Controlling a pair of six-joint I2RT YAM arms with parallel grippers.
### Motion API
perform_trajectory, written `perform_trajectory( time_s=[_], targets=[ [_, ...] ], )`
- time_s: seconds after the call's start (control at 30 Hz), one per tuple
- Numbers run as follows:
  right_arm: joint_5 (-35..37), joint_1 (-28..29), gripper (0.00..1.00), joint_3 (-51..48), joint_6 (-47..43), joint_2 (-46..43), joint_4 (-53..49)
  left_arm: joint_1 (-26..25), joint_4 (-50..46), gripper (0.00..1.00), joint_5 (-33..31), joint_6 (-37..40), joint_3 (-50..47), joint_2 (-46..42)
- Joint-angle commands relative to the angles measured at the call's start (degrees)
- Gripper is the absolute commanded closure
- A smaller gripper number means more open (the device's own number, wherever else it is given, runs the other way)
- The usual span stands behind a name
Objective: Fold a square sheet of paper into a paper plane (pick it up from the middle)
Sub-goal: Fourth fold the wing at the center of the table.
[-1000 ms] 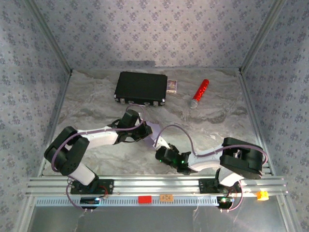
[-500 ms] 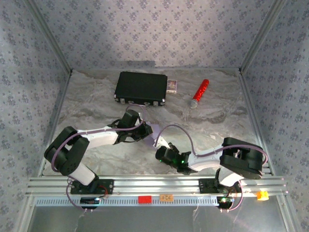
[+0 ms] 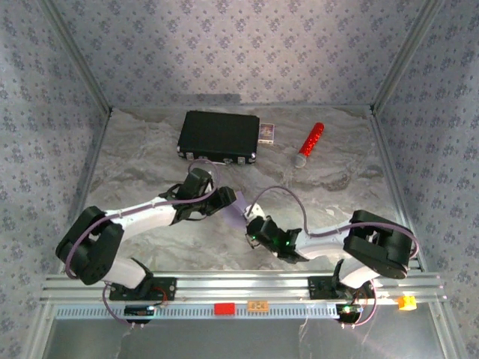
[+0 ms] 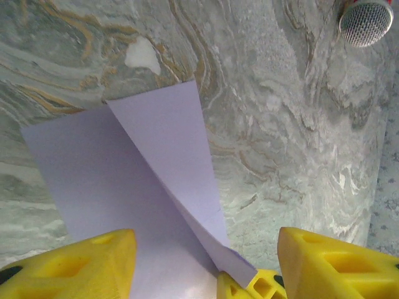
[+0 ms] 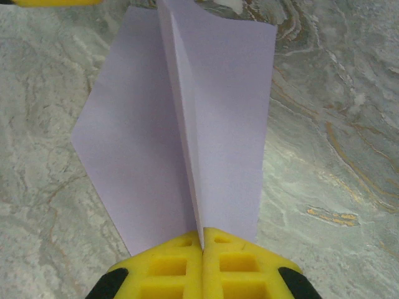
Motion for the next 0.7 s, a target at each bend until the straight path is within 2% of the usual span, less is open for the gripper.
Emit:
perform_trajectory(
  time_s=[0.0,0.53,0.67],
  targets=[
    [-5.6,-1.9,0.93,-0.8,3.7,-0.8,1.3,0.5,-2.8,0.38,-2.4,1.3,0.5,-2.0],
    [-16.8,-7.5,0.92,0.5,7.7,1.6,0.5,0.6,-2.8,0.39,-2.2,0.9,0.4,-1.8],
    [-22.2,-9.9,0.92,0.7,10.6,2.3,1.6,0.6,-2.2,0.53,-2.1,0.9,0.0,-1.9]
  ],
)
